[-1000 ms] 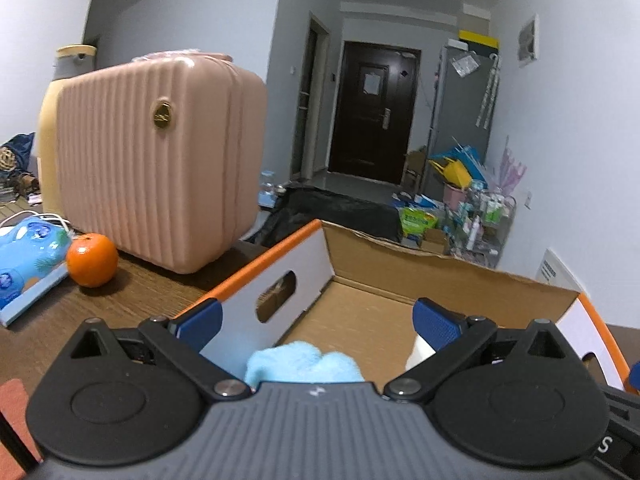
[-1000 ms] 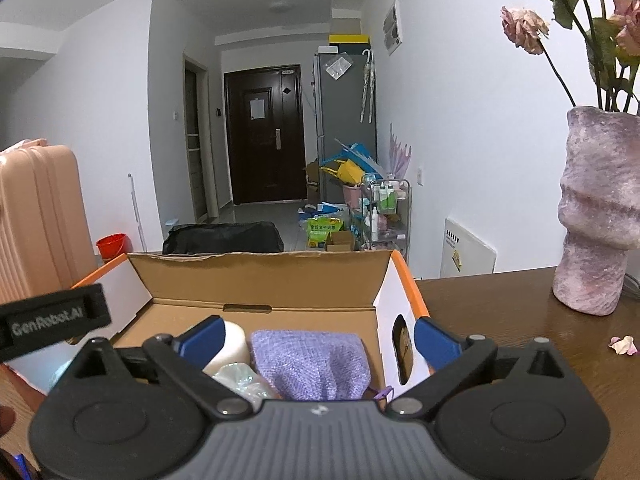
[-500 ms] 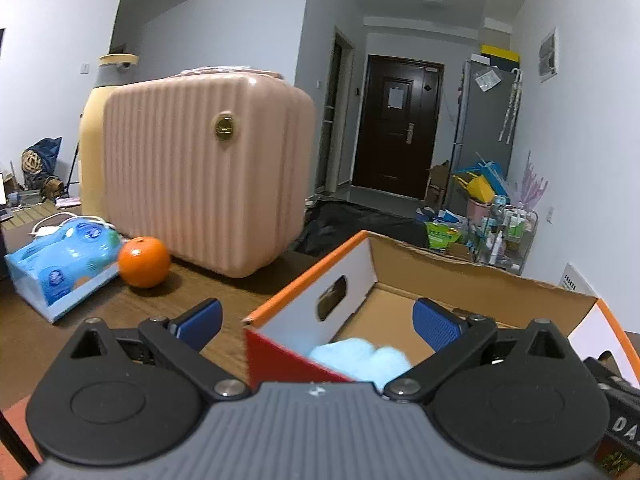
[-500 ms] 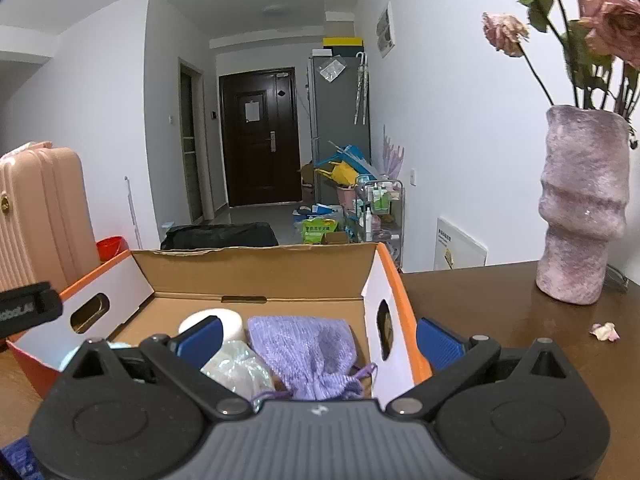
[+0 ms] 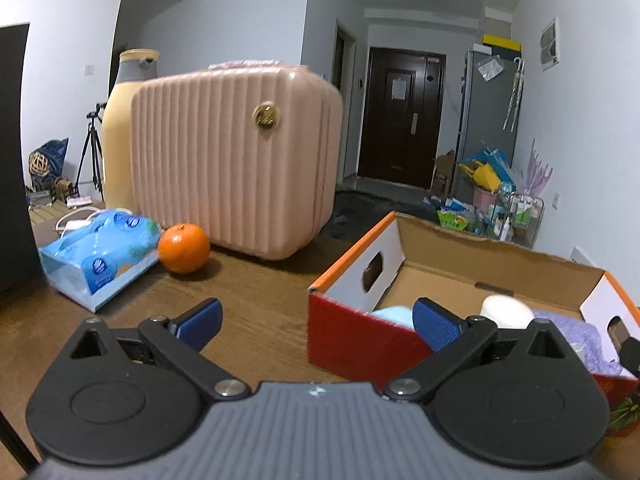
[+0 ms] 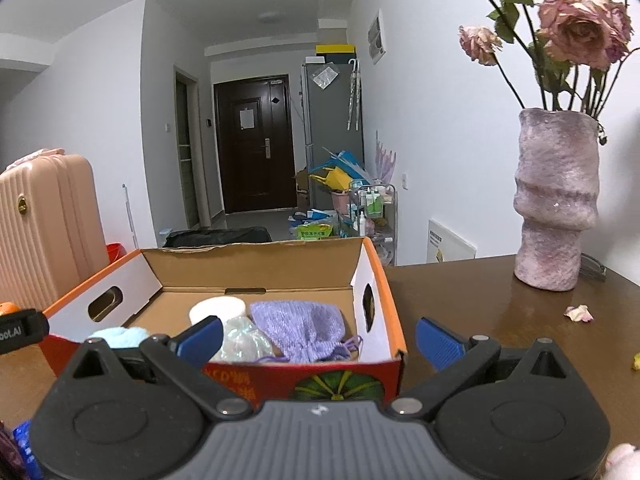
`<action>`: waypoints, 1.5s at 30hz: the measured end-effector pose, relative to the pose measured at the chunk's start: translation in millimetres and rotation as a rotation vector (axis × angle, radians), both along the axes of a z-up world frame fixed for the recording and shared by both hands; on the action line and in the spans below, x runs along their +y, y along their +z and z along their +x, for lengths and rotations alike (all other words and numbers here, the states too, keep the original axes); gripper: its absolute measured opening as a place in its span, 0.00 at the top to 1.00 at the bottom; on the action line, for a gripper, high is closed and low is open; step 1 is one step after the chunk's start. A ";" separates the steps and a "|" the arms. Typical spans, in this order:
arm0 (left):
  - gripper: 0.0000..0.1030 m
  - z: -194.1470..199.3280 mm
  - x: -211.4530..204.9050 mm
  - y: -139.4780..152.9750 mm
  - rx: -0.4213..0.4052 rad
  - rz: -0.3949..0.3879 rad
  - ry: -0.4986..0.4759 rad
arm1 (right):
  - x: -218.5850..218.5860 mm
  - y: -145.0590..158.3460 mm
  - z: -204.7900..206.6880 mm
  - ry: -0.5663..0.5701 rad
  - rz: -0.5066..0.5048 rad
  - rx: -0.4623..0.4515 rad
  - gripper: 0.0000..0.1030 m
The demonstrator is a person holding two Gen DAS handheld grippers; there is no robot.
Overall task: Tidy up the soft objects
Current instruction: 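Move both open tools back toward the remaining soft items on the table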
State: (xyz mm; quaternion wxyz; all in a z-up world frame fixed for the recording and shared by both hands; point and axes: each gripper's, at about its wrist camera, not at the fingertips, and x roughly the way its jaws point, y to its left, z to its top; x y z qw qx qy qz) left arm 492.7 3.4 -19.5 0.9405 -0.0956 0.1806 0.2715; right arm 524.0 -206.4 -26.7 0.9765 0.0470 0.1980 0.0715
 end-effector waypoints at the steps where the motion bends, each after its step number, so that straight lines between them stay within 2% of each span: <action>1: 0.00 -1.8 2.9 -0.7 0.001 -0.008 0.000 | -0.8 -0.2 -2.3 -0.001 0.002 0.001 0.00; 8: 0.00 -24.1 9.5 -5.9 0.008 -0.024 -0.040 | -4.8 -0.3 -18.5 -0.015 0.007 0.001 0.00; 12: 0.00 -36.7 8.2 -4.1 -0.004 0.007 -0.046 | -6.3 -0.9 -28.9 -0.026 0.012 0.001 0.00; 23: 0.00 -63.3 13.5 -4.5 0.004 -0.005 -0.125 | -7.2 1.1 -62.7 -0.023 0.021 -0.012 0.00; 45: 0.00 -134.2 11.0 -0.7 -0.018 0.042 -0.269 | 0.8 9.8 -154.6 0.026 -0.013 -0.053 0.00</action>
